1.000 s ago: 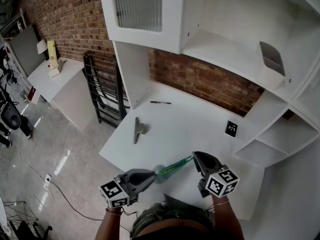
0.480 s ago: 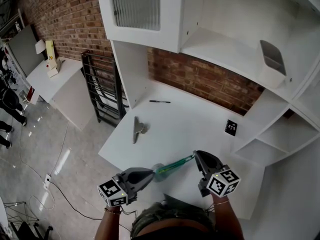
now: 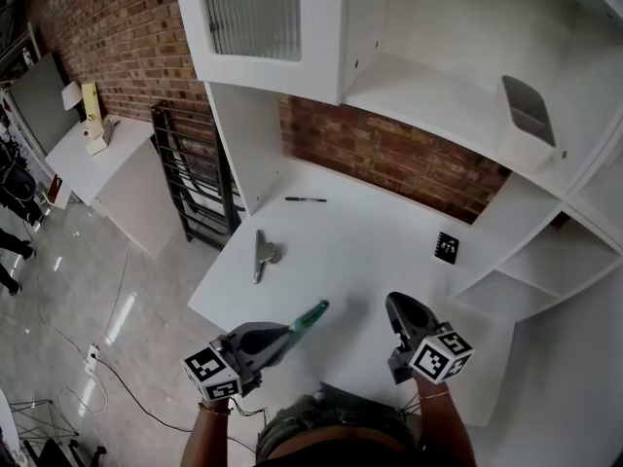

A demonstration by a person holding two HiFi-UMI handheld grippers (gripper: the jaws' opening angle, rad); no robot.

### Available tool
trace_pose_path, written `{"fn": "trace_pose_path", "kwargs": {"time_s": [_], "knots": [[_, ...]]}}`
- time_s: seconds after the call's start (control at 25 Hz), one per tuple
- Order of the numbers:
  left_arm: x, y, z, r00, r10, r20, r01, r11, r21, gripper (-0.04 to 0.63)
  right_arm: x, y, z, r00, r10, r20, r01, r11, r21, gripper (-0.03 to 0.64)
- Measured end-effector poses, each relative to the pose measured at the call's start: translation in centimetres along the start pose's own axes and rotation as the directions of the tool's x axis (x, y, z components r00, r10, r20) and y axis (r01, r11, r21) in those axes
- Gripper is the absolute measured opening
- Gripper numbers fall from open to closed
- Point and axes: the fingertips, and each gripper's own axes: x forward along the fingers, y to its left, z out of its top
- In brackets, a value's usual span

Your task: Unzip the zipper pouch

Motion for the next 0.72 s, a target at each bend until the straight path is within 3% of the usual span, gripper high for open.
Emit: {"fn": "trace_pose_path", "kwargs": {"time_s": [0.36,0.56,0.72], "knots": [[2.8,4.2,0.9,1.0,0.024,-0.01,-0.024,1.0,-0.008,0.006,-1.1,-1.2,-0.7,1.0,-0.026,-0.013,0.026,1.0,0.001,0.011],[7.9,6.7,0.3,0.994,0.007,-0.106,0.003,0.996,0.088,0.006,-2.2,-3.0,-0.7,0.998,-0.067,-0.011,0.067,0.998,0.016,0.011],[11.7,9.1,0.2,0.99,-0.003,-0.141,0.019,0.993,0.115,0.006,-3.2,-4.3,-0.6,0.995,-0.098,-0.016,0.099,0.995,0.02,0.011]]}}
